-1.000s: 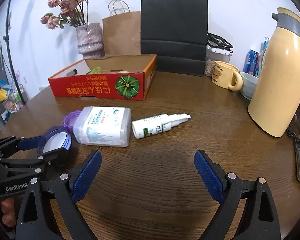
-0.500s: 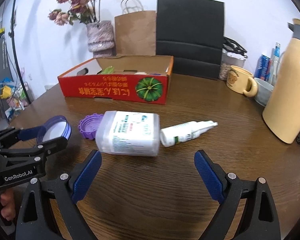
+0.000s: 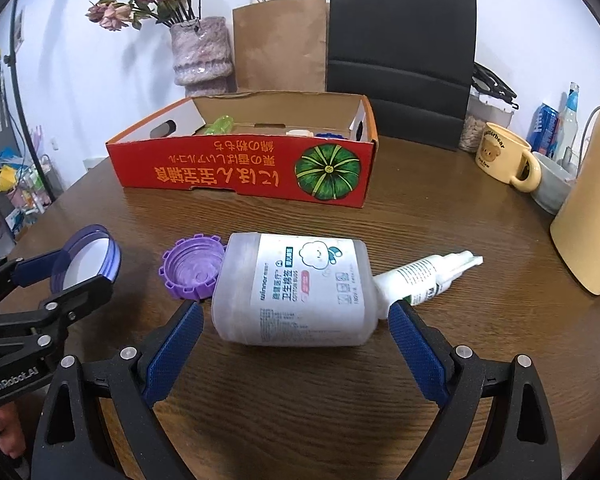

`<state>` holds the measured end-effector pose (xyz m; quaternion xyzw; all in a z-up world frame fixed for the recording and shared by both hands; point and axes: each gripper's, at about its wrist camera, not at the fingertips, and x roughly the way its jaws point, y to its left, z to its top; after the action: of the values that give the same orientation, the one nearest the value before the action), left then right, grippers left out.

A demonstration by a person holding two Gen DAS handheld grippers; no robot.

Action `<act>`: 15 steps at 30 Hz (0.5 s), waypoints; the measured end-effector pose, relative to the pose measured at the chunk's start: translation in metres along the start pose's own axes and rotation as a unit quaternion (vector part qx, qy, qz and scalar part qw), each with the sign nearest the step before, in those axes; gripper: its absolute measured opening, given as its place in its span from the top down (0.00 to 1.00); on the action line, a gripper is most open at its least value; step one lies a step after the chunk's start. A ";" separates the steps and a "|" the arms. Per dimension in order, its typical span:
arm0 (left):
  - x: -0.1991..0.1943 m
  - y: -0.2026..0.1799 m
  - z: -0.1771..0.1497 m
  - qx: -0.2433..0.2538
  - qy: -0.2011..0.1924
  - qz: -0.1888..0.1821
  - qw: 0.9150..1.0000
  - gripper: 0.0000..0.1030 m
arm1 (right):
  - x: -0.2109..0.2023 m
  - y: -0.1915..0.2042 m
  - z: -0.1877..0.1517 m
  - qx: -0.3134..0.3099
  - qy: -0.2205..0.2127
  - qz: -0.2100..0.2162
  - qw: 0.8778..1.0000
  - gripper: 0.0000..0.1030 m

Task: Organize rigid objects
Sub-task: 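Grasp the white plastic bottle with the right gripper while the left gripper holds the lid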

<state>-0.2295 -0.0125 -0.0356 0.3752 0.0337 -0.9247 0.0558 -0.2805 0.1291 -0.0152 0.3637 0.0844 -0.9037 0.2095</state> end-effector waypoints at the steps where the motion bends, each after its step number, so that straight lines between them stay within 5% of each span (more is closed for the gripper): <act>1: 0.000 0.001 0.000 0.000 0.000 0.000 1.000 0.39 | 0.002 0.000 0.001 0.001 0.002 -0.001 1.000 0.06; 11: 0.001 0.006 0.002 -0.005 -0.001 0.002 1.000 0.39 | 0.017 0.008 0.010 0.002 0.017 -0.016 1.000 0.06; 12: 0.001 0.006 0.002 -0.005 -0.001 0.002 1.000 0.39 | 0.017 0.009 0.010 0.000 0.016 -0.019 1.000 0.14; 15: 0.000 0.006 0.003 -0.005 -0.002 0.000 1.000 0.39 | 0.014 0.013 0.010 -0.009 0.006 -0.025 1.000 0.16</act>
<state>-0.2308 -0.0187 -0.0341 0.3727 0.0385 -0.9253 0.0583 -0.2902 0.1100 -0.0176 0.3653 0.1028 -0.9056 0.1891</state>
